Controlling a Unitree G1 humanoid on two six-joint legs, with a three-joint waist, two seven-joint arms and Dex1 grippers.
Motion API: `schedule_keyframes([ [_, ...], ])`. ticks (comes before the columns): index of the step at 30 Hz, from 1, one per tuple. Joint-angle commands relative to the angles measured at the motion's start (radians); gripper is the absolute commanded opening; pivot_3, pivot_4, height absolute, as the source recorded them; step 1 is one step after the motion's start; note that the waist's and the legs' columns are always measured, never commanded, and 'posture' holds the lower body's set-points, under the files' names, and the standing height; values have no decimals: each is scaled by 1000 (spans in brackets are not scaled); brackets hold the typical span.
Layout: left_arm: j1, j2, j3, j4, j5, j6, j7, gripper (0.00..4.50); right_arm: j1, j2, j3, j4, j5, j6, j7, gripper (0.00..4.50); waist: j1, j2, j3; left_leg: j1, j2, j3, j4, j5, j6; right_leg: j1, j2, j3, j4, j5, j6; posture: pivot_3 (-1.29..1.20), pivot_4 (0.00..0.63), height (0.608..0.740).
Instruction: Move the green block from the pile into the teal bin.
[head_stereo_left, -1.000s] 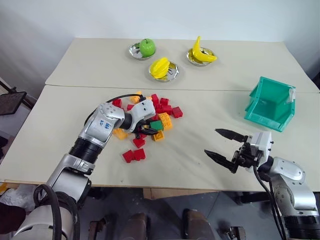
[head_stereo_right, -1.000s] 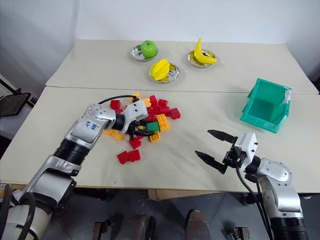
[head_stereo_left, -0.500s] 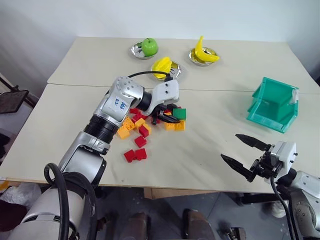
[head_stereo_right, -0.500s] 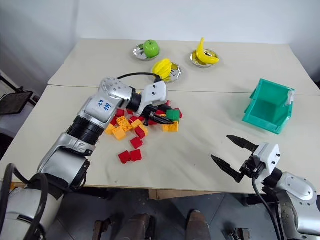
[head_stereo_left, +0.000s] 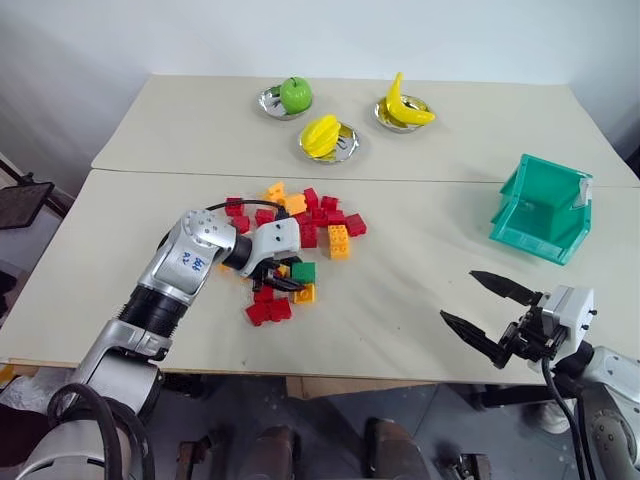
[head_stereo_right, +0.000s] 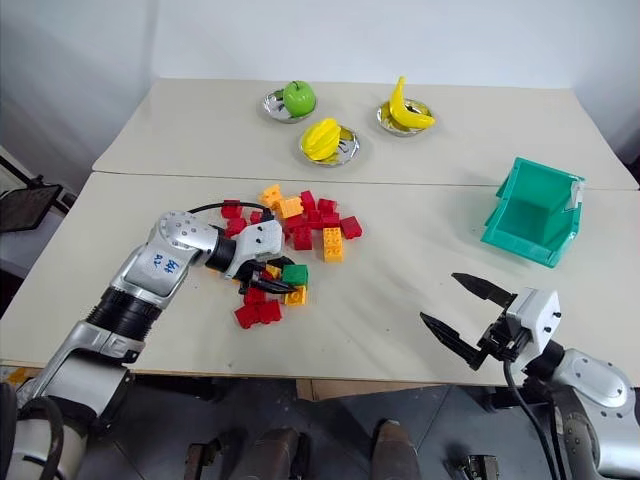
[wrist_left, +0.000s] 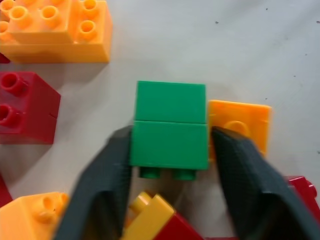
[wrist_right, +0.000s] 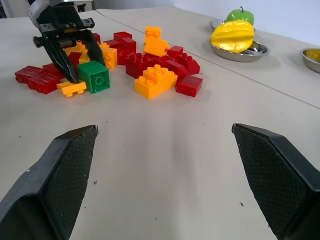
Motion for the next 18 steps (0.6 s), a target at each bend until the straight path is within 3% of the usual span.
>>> schedule_keyframes([
  [1,-2,-21,-11,0,7,15,14,3719,-10,-10,-5,-21,18,5,8,4500,5,0,0,0,0,0,0,0,0,0,0,0,0,0,0,0,150,740],
  [16,-69,-39,28,71,-16,20,24,3719,-27,-5,13,-19,21,14,17,4500,14,0,0,-1,0,0,0,0,0,-1,0,0,0,0,0,0,150,740],
  [18,-67,-34,19,73,-3,5,22,3335,-31,-10,18,-18,24,20,24,4500,14,0,0,-1,0,0,0,0,0,-1,0,0,0,0,0,0,150,740],
])
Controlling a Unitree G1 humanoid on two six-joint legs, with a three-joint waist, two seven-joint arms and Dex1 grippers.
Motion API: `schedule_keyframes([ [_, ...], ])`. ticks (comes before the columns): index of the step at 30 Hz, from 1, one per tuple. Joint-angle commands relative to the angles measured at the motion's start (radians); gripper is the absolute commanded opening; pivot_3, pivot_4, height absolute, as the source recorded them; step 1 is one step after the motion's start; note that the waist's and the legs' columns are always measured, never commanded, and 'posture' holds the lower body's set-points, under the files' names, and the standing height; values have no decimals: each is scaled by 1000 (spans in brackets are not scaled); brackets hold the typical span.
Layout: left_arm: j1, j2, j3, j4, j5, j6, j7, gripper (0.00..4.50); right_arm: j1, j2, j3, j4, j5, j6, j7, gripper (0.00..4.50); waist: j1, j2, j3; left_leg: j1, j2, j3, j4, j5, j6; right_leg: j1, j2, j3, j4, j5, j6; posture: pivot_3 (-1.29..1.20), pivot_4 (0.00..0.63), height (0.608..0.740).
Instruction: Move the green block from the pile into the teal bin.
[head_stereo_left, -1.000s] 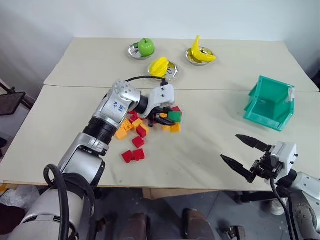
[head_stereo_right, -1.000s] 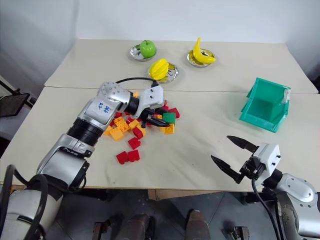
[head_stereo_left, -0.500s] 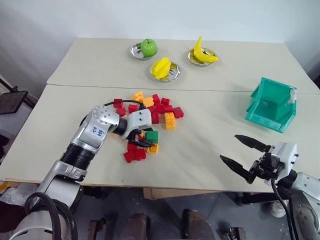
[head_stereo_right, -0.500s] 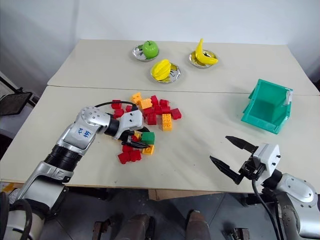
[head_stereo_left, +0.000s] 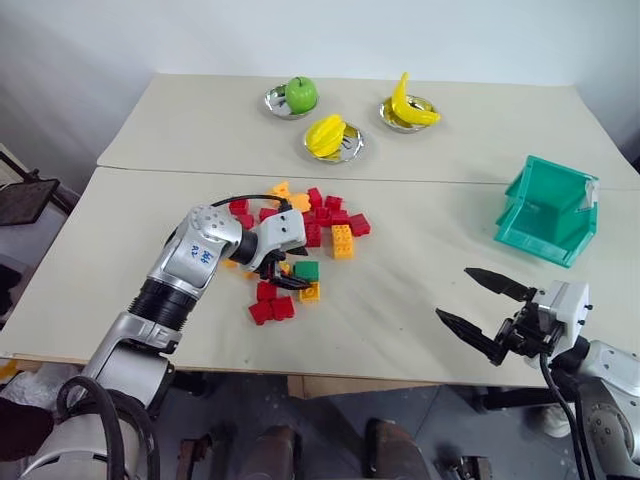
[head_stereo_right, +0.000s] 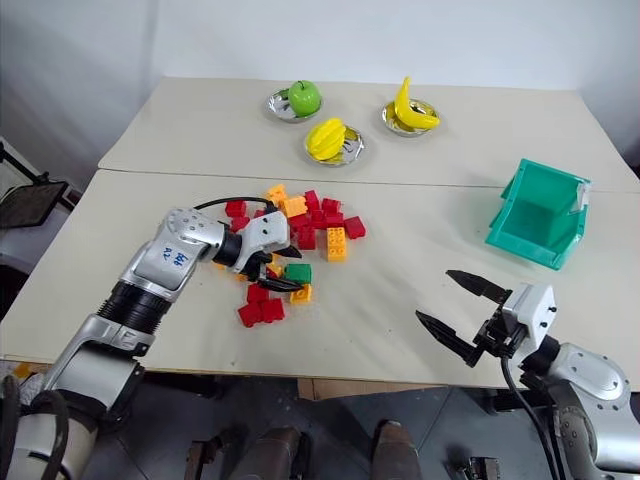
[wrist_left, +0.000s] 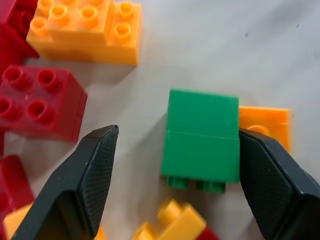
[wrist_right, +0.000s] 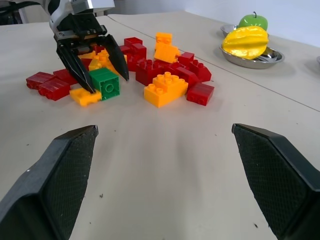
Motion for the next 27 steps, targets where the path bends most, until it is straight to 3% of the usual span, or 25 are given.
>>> schedule_keyframes([
  [1,-15,12,4,-6,8,-28,0,3133,-5,-12,0,-19,19,6,17,4500,0,0,0,0,0,0,0,0,0,0,0,0,0,0,0,0,150,740],
  [6,-15,2,14,1,2,-32,9,1590,-32,-24,9,-18,26,31,34,4500,0,0,0,0,0,0,0,0,0,0,0,0,0,0,0,0,150,740],
  [7,-15,2,16,-2,-3,-29,4,1499,-36,-25,10,-16,26,35,36,4500,0,0,0,0,0,0,0,0,0,0,0,0,0,0,0,0,150,740],
  [18,-102,-35,44,-17,-63,-67,-27,1506,-32,-32,-11,4,19,39,49,4500,2,0,0,0,0,0,0,0,0,0,0,0,0,0,0,0,150,740],
  [22,-188,-143,-9,27,-66,-84,-54,1506,-7,-42,-66,42,12,24,39,4500,7,0,0,-2,-1,0,1,0,0,0,0,-1,0,0,0,0,150,740],
  [27,-264,-340,-86,231,1,-197,9,1506,49,-58,-129,67,-3,5,34,4500,6,0,0,-2,-1,7,1,0,1,2,0,-2,-3,0,1,0,150,740],
])
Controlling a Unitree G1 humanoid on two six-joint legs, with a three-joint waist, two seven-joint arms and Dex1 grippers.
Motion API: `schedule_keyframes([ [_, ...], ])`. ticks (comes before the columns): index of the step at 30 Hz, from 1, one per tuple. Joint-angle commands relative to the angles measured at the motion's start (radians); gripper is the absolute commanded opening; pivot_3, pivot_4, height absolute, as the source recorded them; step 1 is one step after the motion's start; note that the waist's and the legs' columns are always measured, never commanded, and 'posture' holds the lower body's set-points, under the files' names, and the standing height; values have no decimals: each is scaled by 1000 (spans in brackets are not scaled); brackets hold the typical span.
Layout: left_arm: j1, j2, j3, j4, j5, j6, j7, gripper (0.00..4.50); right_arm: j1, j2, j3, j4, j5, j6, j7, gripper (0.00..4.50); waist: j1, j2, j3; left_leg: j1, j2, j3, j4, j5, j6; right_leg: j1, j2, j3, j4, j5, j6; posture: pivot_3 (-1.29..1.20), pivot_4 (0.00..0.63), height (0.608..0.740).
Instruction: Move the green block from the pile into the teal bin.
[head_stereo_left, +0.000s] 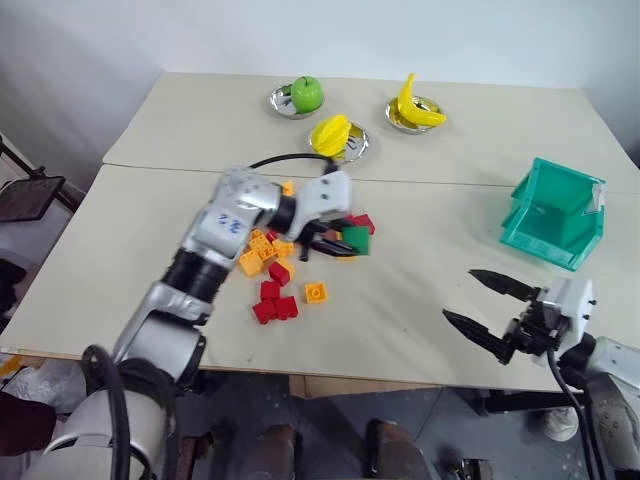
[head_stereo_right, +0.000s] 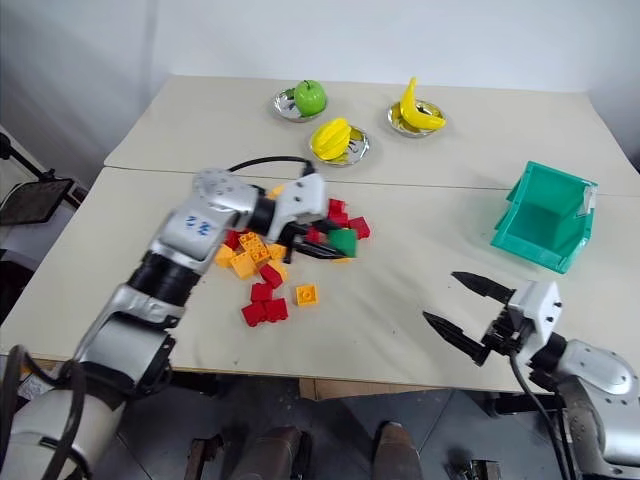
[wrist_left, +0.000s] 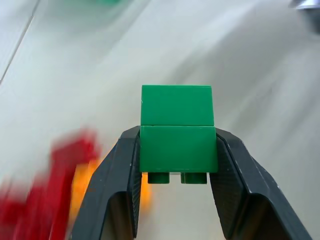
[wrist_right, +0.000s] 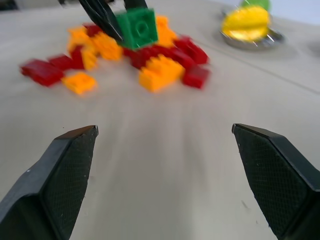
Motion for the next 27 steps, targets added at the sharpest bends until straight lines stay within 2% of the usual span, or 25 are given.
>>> schedule_keyframes([
  [1,-51,-148,-44,199,50,-112,91,1506,48,-16,-92,10,-2,-34,-6,4500,-2,0,0,0,0,0,0,0,0,0,0,0,0,0,0,0,150,740],
  [4,-75,-296,-86,403,118,-250,188,1506,108,-17,-169,31,3,-48,-13,4500,-1,-1,0,0,0,2,0,0,1,0,0,1,-1,1,1,0,150,740],
  [9,-116,-377,-71,569,166,-357,280,1506,187,20,-191,-25,12,-56,-25,4500,-10,-2,1,1,1,7,-2,0,2,-1,0,2,-3,1,3,0,150,740],
  [10,-120,-382,-57,581,156,-368,276,2242,199,30,-192,-38,16,-54,-33,4500,-10,-2,1,1,2,7,-2,0,2,-1,0,2,-3,1,3,0,150,740],
  [13,-120,-380,-13,578,120,-382,230,3106,215,45,-193,-50,17,-56,-40,4500,-5,-1,1,2,2,8,-1,0,2,-1,0,3,-3,2,3,0,150,740],
  [17,-107,-327,93,530,38,-412,161,4360,214,55,-186,-33,13,-69,-35,4500,-4,-1,0,1,1,7,-1,0,3,-1,-1,3,-4,2,4,0,150,740],
  [21,-43,-236,199,422,-68,-420,62,4360,196,53,-177,-4,13,-86,-19,4500,-8,0,0,1,1,7,-1,0,3,-2,-1,3,-4,2,4,0,150,740],
  [24,88,-132,281,206,-190,-412,-40,4435,148,37,-158,48,8,-94,2,4500,-16,1,-1,2,2,7,-2,0,2,-2,-1,3,-3,2,4,0,150,740],
  [27,209,-38,352,22,-276,-408,-63,4435,97,13,-143,92,20,-67,20,4500,-18,2,-1,2,2,5,-1,0,2,-2,-1,4,-2,2,4,0,150,740],
])
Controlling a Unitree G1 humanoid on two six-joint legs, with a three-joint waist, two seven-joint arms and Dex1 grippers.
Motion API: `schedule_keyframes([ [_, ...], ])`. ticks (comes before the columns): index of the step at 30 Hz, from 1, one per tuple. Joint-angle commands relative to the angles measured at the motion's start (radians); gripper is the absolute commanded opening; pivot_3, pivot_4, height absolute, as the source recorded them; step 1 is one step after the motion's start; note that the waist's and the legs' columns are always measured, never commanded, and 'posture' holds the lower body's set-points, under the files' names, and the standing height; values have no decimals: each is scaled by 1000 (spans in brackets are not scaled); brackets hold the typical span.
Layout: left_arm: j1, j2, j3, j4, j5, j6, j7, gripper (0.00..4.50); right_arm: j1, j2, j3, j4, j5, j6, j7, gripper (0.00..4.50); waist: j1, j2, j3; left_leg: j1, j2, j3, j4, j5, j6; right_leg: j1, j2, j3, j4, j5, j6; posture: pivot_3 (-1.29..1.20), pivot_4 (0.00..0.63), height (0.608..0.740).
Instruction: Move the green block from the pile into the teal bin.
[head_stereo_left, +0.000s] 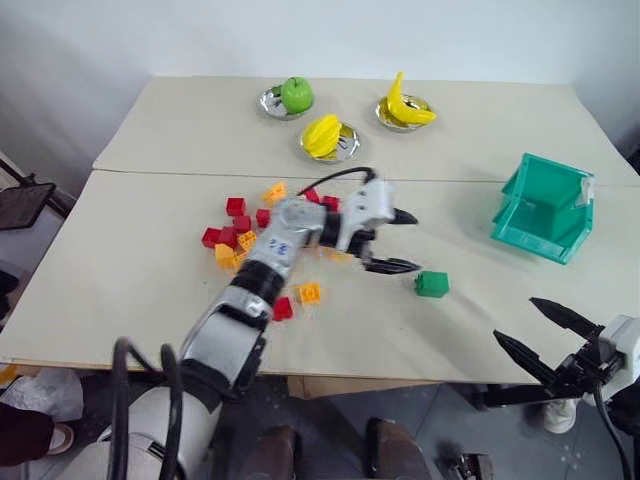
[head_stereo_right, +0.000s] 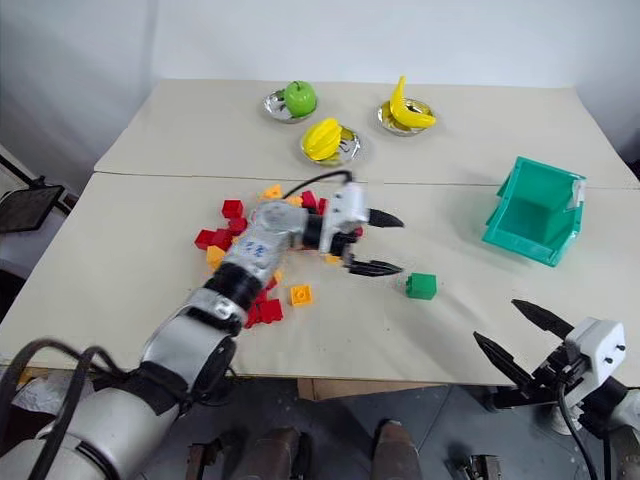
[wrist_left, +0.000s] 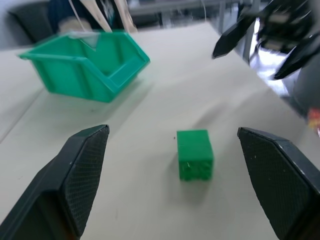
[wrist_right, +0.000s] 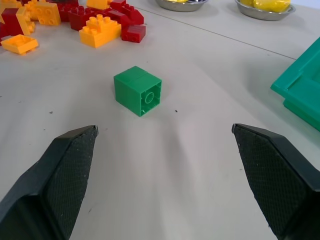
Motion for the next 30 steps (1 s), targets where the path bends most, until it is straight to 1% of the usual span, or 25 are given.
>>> schedule_keyframes([
  [1,97,92,94,-223,-122,-2,-38,4435,-47,-41,1,38,14,13,24,4500,0,0,0,0,0,-4,0,0,0,0,0,0,0,0,0,0,150,740],
  [2,123,114,106,-256,-141,4,-42,4435,-57,-49,3,50,10,15,29,4500,1,0,0,0,0,-6,0,0,0,0,-1,0,0,0,0,0,150,740],
  [4,231,229,165,-360,-176,33,-57,4435,-86,-83,21,102,-9,7,69,4500,5,1,-1,0,-1,-7,1,0,0,0,-1,0,0,0,0,0,150,740],
  [6,305,308,212,-431,-204,69,-41,4435,-108,-107,35,145,-21,-6,103,4500,3,2,-1,0,-1,-7,1,0,0,0,-1,0,0,0,0,0,150,740],
  [9,490,446,306,-557,-266,157,-41,4435,-158,-152,71,231,-72,-64,165,4500,1,2,-1,0,-1,-7,0,0,0,0,-1,0,0,0,-1,0,150,740],
  [11,575,491,337,-626,-293,194,-28,4435,-189,-170,86,266,-84,-79,186,4500,0,2,-1,0,0,-7,0,0,0,0,-2,0,0,0,-1,0,150,740],
  [13,703,527,391,-708,-322,224,-12,4435,-249,-203,125,302,-113,-84,217,4500,3,2,-1,0,0,-8,1,0,0,1,-3,0,0,0,-1,0,150,740],
  [15,780,545,416,-767,-344,249,4,4435,-299,-221,155,320,-122,-72,235,4500,2,2,-1,1,1,-8,1,0,1,1,-4,0,0,0,-1,0,150,740],
  [19,851,545,420,-862,-373,284,43,4435,-425,-258,260,307,-160,2,256,4500,5,2,-1,0,2,-8,1,0,0,1,-4,-1,0,0,-1,0,150,740],
  [26,860,508,352,-925,-361,292,102,4435,-722,-287,532,348,-332,161,288,4500,-3,2,-1,0,0,-8,1,0,0,0,-3,-1,0,1,-1,0,150,740],
  [30,847,503,316,-930,-357,281,107,4435,-833,-256,625,399,-386,197,310,4500,-4,2,-1,-1,0,-9,0,0,0,0,-3,-1,-1,1,-1,0,150,740],
])
